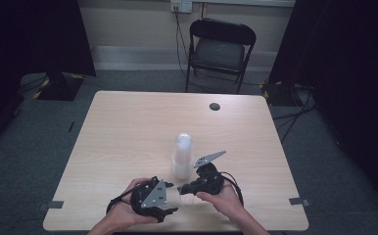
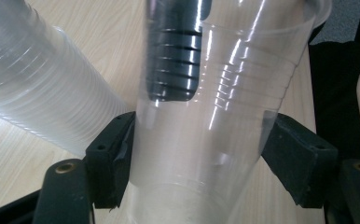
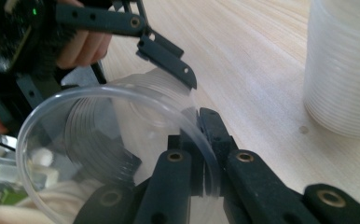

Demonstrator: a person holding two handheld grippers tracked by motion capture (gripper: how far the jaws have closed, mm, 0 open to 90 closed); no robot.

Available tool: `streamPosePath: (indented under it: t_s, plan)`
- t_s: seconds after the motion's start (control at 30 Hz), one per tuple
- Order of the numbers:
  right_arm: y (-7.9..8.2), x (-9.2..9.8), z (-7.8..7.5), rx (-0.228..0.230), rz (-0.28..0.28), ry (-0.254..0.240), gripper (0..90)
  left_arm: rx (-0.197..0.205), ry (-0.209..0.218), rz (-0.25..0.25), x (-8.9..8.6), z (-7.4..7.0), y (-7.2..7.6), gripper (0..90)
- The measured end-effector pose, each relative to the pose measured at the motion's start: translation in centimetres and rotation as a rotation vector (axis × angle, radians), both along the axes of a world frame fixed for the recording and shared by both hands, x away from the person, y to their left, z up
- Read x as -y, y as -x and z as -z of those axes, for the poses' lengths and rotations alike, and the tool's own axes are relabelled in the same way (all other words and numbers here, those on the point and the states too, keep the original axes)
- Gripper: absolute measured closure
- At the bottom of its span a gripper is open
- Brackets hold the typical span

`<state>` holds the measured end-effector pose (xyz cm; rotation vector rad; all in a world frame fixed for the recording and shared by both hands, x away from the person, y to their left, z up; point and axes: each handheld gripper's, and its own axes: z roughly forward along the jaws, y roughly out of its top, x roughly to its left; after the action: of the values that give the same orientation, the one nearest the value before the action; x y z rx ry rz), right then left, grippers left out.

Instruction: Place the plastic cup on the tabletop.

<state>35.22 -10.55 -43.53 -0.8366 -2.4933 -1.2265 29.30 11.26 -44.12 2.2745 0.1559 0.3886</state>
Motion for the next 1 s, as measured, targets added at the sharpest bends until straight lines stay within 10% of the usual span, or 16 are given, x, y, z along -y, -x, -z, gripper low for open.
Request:
streamPosePath:
  t_s: [1.0]
  plan:
    - [0.3, -1.1, 0.5, -0.034, 0.064, 0.051, 83.6, 0.065, 0.069, -0.012, 1.3, 0.0, 0.6, 31.5]
